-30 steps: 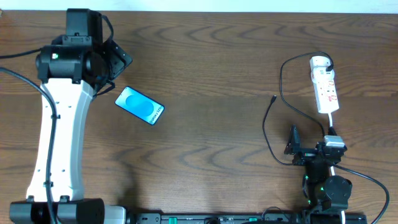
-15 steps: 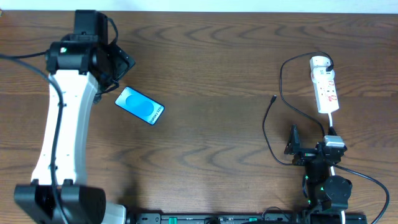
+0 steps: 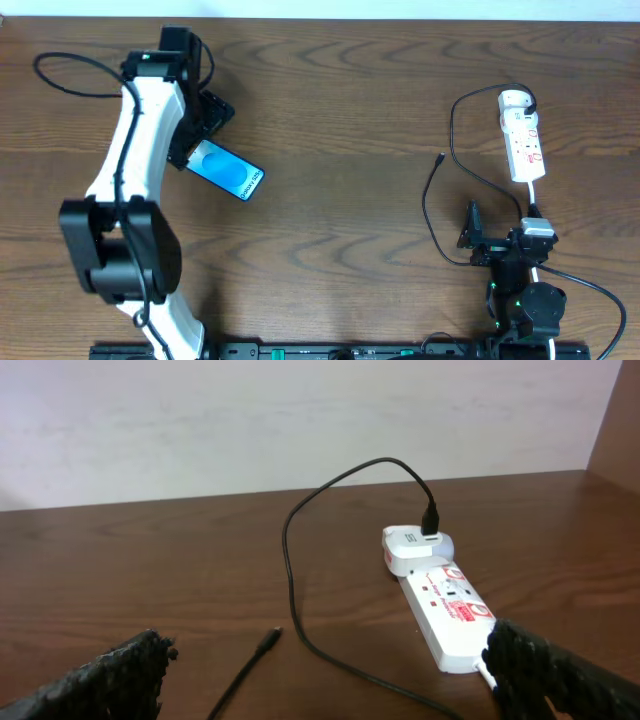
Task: Plug charger to phone and switch on socket
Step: 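Lower the left gripper over the phone and grasp its top end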
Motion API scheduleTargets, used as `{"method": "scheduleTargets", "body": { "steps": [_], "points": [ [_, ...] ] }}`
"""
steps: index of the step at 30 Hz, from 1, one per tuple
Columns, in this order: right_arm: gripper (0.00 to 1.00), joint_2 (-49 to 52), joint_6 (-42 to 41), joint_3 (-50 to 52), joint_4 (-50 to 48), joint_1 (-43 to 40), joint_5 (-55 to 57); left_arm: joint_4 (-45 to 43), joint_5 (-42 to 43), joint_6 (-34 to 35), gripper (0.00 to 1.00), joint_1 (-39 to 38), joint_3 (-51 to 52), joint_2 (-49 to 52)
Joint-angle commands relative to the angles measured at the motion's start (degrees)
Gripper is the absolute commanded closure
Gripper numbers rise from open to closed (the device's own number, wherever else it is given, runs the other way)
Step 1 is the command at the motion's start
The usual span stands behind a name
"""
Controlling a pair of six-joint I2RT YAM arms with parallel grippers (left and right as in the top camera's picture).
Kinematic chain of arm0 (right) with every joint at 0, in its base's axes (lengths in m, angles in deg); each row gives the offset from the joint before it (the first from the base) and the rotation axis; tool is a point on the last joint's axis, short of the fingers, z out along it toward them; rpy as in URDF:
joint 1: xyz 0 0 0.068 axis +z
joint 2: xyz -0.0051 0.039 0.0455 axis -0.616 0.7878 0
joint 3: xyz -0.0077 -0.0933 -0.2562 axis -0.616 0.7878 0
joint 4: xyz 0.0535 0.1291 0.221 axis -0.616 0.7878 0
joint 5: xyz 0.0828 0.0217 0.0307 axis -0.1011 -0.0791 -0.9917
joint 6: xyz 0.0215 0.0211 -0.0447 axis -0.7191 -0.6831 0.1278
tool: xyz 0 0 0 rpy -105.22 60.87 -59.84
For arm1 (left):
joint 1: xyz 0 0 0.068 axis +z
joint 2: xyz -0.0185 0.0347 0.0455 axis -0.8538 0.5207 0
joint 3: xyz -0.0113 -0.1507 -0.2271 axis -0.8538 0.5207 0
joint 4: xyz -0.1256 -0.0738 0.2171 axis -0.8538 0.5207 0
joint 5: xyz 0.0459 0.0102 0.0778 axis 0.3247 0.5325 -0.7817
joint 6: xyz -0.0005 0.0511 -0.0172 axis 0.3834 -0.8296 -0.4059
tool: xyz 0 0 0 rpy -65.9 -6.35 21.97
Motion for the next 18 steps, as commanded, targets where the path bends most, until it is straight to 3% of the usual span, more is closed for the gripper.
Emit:
{"method": "scheduleTargets", "body": {
  "steps": [1,14,18],
  "points": [
    [0.01,-0.24,0.79,0.15,0.22,0.39,-0.11,0.02,3.96,0.79,0.02,-0.11,0.17,3.32],
    [0.01,-0.24,0.79,0.15,0.22,0.39,-0.11,-4.02,6.47,0.76,0.02,-0.07,3.41,7.80],
    [0.01,-0.24,0.79,0.15,0.22,0.39,-0.11,-9.86,6.45,0.52,0.02,-0.07,7.21,7.80]
  ]
}}
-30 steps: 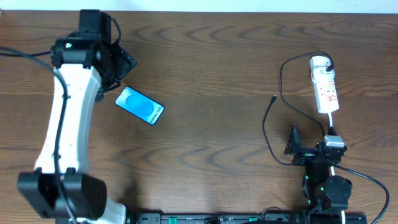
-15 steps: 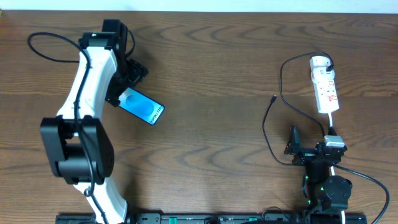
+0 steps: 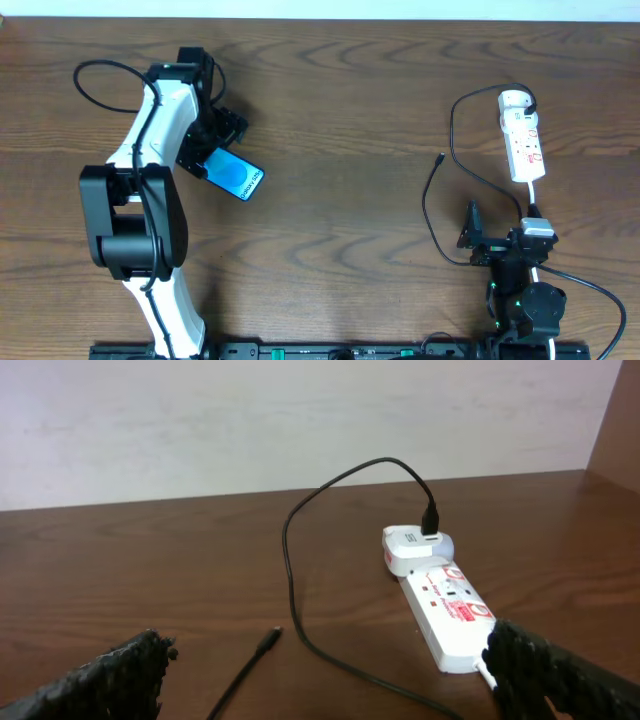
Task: Plug charger to phone and switch on socket
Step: 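Lower the left gripper over the phone and grasp its top end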
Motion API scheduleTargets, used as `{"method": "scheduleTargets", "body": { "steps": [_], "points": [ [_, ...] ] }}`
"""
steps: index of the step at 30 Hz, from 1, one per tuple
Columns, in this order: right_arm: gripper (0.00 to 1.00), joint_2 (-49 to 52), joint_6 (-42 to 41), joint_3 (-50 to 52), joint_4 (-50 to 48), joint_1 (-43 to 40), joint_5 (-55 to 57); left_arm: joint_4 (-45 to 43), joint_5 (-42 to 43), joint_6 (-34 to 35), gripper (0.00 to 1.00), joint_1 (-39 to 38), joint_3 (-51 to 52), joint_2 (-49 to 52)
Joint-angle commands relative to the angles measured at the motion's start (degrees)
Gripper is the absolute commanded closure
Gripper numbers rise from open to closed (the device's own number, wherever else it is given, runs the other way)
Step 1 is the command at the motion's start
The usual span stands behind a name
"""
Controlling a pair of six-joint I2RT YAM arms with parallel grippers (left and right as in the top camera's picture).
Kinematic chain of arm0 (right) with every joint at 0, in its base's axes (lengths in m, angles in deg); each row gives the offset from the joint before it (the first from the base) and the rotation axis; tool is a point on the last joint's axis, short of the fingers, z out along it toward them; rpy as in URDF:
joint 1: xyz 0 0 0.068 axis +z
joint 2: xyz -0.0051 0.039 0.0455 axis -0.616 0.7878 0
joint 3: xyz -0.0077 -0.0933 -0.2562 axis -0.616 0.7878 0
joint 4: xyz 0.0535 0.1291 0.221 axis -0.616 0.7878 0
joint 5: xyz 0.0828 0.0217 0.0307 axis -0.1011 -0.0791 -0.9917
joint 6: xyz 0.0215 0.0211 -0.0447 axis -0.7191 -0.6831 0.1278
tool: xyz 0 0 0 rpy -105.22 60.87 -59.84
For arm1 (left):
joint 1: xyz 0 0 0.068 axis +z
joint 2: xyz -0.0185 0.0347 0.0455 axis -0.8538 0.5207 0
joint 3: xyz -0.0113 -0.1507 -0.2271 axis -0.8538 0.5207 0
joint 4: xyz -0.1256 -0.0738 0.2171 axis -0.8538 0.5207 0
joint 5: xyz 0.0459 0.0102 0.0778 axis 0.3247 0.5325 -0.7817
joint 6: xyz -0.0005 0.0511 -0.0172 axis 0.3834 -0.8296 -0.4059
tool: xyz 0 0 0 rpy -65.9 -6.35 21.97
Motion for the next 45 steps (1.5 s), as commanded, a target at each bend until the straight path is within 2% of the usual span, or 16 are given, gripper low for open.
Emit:
{"method": "scheduleTargets", "body": {
  "steps": [1,5,10,29,42,45],
  "points": [
    [0.01,-0.24,0.79,0.13,0.22,0.39,-0.11,-3.30,-0.22,0.31,0.02,-0.04,2.91,0.31],
    [0.01,-0.24,0.79,0.13,0.22,0.39,-0.11,-5.51,-0.59,0.33,0.02,-0.07,3.85,0.31],
    [0.01,-0.24,0.79,0.13,0.22,0.39,-0.11,-5.68,-4.96,0.57,0.02,-0.07,3.93,0.33],
    [0.01,-0.24,0.76,0.13,0.22,0.39,-0.11,-7.43,-4.90,4.42,0.02,-0.07,4.46,2.89],
    [0.01,-0.24,0.79,0.13,0.22,0.39,-0.11,-11.41,-4.83,5.51,0.02,-0.07,9.92,2.93],
    [0.01,-0.24,0.79,0.13,0.22,0.39,-0.11,-11.65,-4.63,8.33,0.02,-0.07,11.54,2.97]
  ]
}}
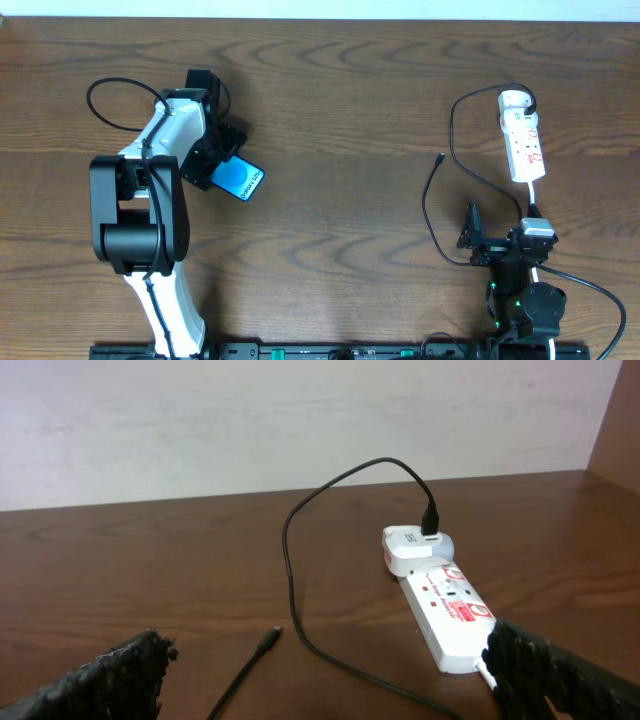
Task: Plug charger to phone and switch on socket
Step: 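Lower the left gripper over the phone and grasp its top end, then lift the phone with the left gripper and tilt it upright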
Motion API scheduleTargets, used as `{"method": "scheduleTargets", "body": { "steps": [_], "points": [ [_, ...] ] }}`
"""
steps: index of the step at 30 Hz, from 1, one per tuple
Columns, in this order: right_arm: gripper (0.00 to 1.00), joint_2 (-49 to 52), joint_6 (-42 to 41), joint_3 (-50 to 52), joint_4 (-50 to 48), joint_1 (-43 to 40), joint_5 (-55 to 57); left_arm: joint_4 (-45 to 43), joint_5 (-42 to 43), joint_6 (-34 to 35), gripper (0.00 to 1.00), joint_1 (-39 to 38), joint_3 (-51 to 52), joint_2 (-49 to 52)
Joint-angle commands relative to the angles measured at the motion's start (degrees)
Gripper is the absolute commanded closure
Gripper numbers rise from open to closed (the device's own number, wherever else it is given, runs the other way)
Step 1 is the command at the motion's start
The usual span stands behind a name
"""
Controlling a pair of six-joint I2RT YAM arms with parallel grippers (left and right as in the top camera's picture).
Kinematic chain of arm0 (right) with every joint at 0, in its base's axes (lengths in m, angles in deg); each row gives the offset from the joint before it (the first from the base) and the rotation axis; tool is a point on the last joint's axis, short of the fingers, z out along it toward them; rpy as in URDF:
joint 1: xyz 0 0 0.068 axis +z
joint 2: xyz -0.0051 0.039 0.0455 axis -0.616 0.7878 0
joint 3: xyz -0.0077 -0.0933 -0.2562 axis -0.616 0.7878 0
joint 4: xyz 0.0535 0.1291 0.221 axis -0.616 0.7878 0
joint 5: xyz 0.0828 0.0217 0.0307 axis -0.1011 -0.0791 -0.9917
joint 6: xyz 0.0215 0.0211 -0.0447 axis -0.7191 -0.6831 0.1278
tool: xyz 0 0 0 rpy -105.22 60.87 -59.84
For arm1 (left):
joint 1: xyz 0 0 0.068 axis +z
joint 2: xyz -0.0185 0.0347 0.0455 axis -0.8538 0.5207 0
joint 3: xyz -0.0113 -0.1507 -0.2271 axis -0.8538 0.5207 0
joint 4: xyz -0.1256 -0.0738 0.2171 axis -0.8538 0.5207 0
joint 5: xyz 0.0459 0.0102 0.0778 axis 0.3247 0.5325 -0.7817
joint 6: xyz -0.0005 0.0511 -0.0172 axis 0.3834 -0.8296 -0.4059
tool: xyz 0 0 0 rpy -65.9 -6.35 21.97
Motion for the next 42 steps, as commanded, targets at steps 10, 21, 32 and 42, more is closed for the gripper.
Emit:
{"method": "scheduleTargets", "body": {
  "steps": [10,21,32,42],
  "points": [
    [0.01,-0.24,0.79,0.13,0.22,0.39,-0.11,-0.20,0.50,4.13,0.07,-0.07,2.71,0.92],
    [0.01,-0.24,0.81,0.13,0.22,0.39,-0.11,0.28,1.18,4.02,0.25,-0.13,2.71,0.92],
    [0.01,-0.24,0.79,0.13,0.22,0.39,-0.11,0.44,5.25,-0.26,0.33,-0.11,2.69,0.92],
    [0.01,-0.24,0.81,0.13,0.22,0.39,-0.11,3.37,7.91,-1.03,0.15,-0.13,2.71,0.92]
  ]
}}
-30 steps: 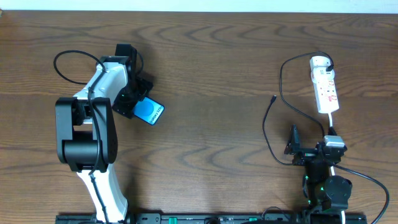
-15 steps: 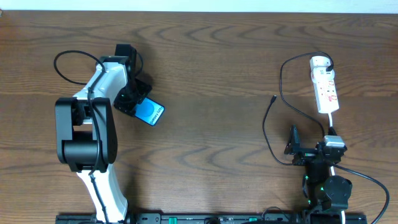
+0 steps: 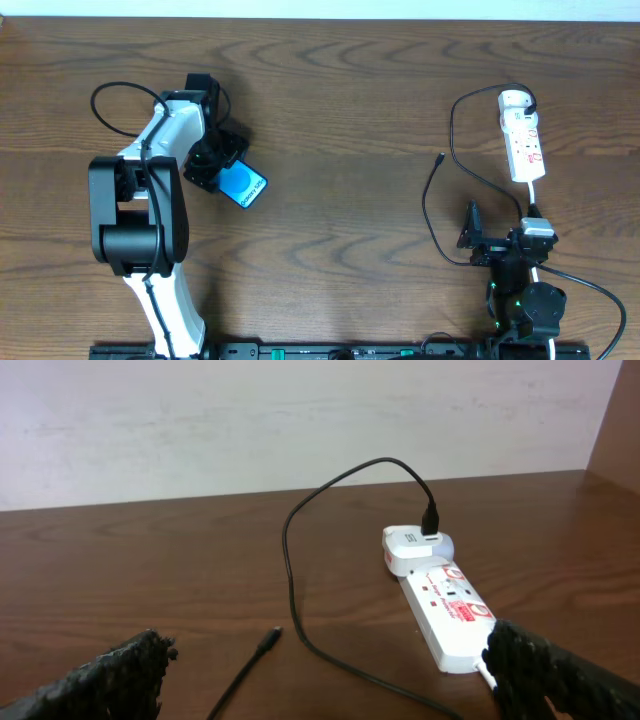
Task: Plug charger to phone and switch on socket
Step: 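Lift the phone with the left gripper and tilt it upright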
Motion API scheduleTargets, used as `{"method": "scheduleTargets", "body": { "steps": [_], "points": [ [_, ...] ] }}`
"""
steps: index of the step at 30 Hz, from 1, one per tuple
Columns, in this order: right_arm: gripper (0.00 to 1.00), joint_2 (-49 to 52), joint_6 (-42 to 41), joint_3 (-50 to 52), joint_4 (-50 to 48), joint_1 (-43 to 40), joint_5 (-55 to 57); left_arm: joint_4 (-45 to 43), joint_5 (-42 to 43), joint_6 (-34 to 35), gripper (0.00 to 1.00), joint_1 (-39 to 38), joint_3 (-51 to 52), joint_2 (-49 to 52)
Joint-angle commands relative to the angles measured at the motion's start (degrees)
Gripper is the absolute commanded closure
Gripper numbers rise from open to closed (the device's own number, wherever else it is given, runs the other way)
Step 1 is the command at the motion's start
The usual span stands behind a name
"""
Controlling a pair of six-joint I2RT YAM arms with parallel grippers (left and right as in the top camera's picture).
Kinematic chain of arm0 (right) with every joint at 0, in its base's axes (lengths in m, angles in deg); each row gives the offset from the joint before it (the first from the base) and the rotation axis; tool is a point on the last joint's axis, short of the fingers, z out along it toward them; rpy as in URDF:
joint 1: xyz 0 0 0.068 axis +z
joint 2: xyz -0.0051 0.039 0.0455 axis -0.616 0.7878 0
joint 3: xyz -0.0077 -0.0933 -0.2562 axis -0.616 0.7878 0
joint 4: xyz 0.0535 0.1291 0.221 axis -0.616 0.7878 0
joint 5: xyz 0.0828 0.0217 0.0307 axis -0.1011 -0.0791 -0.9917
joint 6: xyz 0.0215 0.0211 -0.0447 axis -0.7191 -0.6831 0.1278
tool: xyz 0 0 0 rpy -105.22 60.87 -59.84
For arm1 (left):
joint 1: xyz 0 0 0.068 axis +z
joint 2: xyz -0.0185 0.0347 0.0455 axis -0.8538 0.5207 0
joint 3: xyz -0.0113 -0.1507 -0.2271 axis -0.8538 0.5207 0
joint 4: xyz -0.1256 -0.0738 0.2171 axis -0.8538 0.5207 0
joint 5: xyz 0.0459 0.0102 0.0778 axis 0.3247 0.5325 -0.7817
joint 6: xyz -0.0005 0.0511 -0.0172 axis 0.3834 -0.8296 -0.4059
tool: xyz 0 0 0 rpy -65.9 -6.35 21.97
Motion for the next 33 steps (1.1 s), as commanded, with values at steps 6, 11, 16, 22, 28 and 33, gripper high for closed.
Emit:
{"method": "scheduleTargets", "body": {
  "steps": [6,11,16,22,28,33],
  "points": [
    [0.01,-0.24,0.76,0.13,0.22,0.39,-0.11,1.46,3.30,-0.46,0.02,-0.15,1.75,1.38],
    [0.01,-0.24,0.79,0.13,0.22,0.39,-0.11,1.46,3.26,-0.50,0.06,-0.15,1.75,1.38],
    [0.01,-0.24,0.79,0.13,0.22,0.39,-0.11,1.46,-0.85,-0.52,0.18,-0.13,1.75,1.38],
    [0.01,-0.24,0.79,0.13,0.22,0.39,-0.11,1.44,-0.83,-0.57,0.28,-0.13,1.68,1.36],
    [0.01,-0.24,0.76,0.13,0.22,0.39,-0.11,1.46,-0.33,-4.79,0.29,-0.13,0.85,0.68],
    [0.01,-0.24,0.79,0.13,0.22,0.39,-0.11,2.25,-0.13,-6.82,0.29,-0.15,0.66,-3.37]
  ]
}}
